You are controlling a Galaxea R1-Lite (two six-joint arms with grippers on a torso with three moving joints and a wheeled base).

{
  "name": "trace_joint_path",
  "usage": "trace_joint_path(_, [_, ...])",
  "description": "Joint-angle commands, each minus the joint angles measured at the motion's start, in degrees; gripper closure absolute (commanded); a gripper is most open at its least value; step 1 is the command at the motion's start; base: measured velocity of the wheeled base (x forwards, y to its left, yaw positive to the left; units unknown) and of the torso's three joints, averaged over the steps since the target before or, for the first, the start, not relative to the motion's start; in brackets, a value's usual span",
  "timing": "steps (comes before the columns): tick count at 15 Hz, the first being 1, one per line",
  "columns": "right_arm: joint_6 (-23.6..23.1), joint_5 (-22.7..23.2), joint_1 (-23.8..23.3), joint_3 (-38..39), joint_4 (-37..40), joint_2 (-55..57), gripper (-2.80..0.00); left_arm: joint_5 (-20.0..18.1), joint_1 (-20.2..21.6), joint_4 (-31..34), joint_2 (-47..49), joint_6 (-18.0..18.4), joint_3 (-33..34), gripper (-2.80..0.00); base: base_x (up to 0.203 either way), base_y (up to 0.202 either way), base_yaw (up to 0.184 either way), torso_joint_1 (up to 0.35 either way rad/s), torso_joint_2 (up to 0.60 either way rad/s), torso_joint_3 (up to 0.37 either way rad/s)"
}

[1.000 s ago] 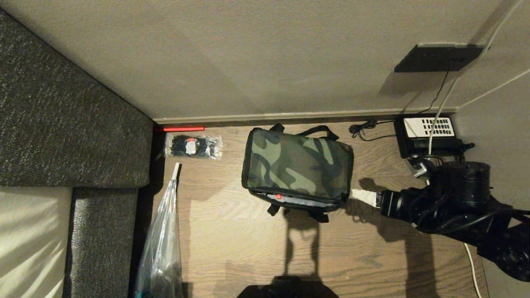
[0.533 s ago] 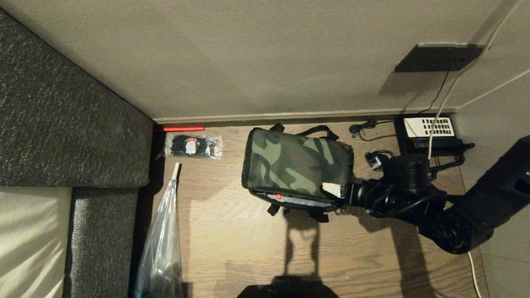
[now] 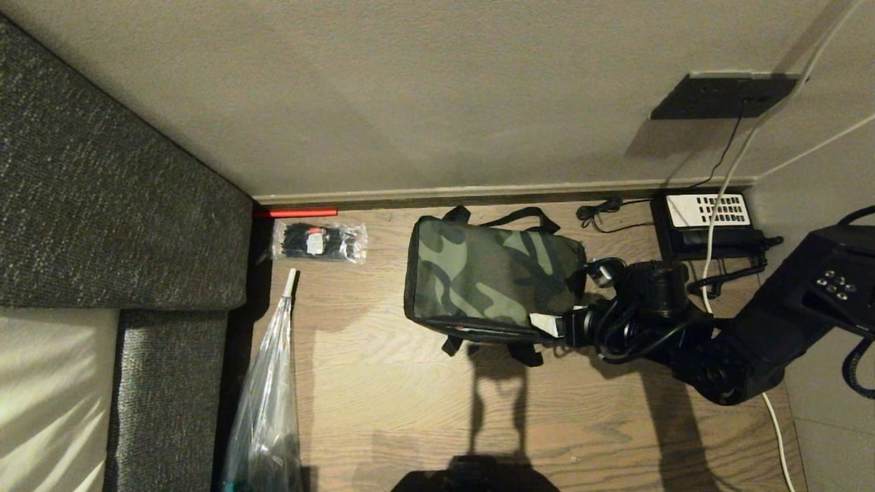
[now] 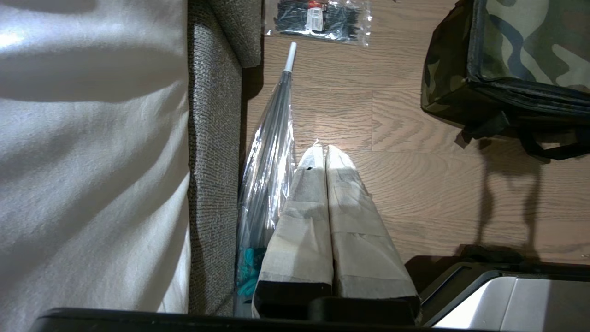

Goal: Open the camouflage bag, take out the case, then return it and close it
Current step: Open the top of the storage box

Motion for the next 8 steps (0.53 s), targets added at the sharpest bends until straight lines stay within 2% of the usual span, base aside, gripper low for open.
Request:
trace_joint_path(1, [-0.7, 0.3, -0.6, -0.6, 2.1, -0.5, -2.80, 0.0, 0.0, 0.0, -0.1, -0.1, 0.2, 0.00, 0.000, 0.000, 0.000, 0.000, 0.00, 0.000])
trace_joint_path(8, [0.6, 0.2, -1.1, -1.9, 5.1, -3.8, -2.80, 0.0, 0.0, 0.0, -0.1, -0.1, 0.2, 0.00, 0.000, 0.000, 0.000, 0.000, 0.00, 0.000])
